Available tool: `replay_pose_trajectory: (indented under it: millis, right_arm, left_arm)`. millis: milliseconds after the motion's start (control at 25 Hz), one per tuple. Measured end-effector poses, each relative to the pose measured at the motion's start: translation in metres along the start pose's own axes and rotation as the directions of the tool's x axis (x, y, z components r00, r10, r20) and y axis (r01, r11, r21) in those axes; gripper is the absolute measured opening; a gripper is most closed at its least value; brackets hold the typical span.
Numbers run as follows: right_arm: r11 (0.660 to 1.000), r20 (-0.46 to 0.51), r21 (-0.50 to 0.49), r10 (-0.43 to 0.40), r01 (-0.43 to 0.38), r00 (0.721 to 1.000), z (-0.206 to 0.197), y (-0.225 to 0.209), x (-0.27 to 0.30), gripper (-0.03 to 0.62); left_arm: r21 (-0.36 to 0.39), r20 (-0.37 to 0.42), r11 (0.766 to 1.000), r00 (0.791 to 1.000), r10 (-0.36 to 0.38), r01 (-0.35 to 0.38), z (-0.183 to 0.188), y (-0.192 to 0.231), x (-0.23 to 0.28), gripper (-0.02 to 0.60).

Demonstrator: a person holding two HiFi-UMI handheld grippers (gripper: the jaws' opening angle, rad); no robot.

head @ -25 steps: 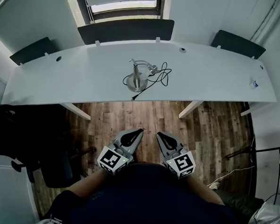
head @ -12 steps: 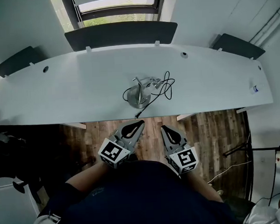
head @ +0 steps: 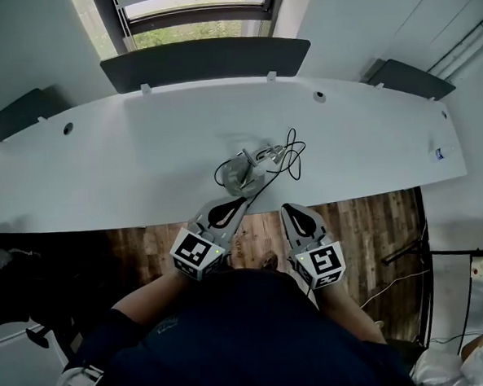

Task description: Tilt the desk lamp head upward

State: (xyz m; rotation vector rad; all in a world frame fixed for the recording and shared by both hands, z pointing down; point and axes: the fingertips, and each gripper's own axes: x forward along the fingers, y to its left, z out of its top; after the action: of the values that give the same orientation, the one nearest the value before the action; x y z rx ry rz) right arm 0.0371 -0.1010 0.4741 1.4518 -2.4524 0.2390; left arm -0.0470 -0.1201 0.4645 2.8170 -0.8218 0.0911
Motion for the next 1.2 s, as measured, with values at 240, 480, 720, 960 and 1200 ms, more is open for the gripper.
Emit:
replay_pose_trajectory:
  millis: [240,480,720,960,1200]
  right_arm:
    - [0.999,0.004,-0.03,0.032,-0.032,0.999,0.0,-0.029,0.022,0.011]
    - [0.993,0.007,-0.086,0.088,-0.087,0.996,0.006,-0.059,0.031,0.011]
    - [0.986,-0.023,-0.109,0.121,-0.123,0.992,-0.003,-0.081,0.055,0.011]
    - [0.977,-0.057,-0.14,0.152,-0.159,0.987,-0.018,-0.088,0.078,0.011]
    - [0.968,-0.116,-0.21,0.118,-0.14,0.986,-0.032,-0.1,0.099,0.014]
  left_arm:
    - [0.025,-0.031,0.998,0.998,0.063,-0.063,-0.006,0.018,0.015,0.008]
    - [0.022,-0.056,0.99,0.989,0.14,-0.139,-0.008,0.025,0.034,0.008]
    - [0.028,-0.089,0.981,0.977,0.192,-0.19,-0.025,0.041,0.05,0.008]
    - [0.041,-0.112,0.974,0.967,0.227,-0.224,-0.047,0.06,0.061,0.009]
    - [0.068,-0.141,0.966,0.956,0.256,-0.249,-0.057,0.074,0.075,0.092]
